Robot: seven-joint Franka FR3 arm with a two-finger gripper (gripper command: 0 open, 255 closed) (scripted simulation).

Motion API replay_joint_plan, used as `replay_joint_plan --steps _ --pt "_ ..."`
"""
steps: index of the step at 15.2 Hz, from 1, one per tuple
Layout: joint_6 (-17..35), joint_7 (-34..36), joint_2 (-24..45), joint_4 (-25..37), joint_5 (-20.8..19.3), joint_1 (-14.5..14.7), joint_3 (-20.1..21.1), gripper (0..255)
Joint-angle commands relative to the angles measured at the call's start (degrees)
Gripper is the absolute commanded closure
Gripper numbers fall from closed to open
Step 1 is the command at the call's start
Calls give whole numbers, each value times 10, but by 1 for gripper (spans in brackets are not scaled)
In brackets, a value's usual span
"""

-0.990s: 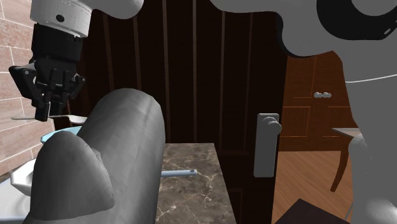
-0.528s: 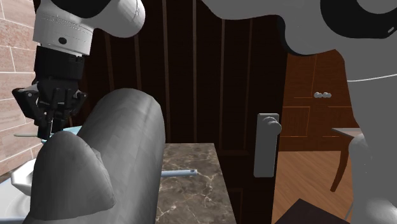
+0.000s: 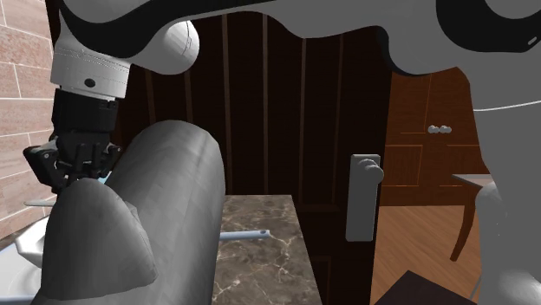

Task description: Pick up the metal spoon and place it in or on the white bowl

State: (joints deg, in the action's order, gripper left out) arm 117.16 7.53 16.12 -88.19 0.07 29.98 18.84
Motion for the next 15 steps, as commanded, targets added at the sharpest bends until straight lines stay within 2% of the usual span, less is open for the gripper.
replay_joint_plan --steps 1,5,6,11,15 --pt "2 0 0 -1 0 0 0 255" --pt "2 0 0 -1 0 0 0 255" --pt "2 0 0 -1 0 0 0 0" --pt "2 0 0 -1 0 0 0 0" --pt "-60 -4 -22 40 8 -5 1 0"
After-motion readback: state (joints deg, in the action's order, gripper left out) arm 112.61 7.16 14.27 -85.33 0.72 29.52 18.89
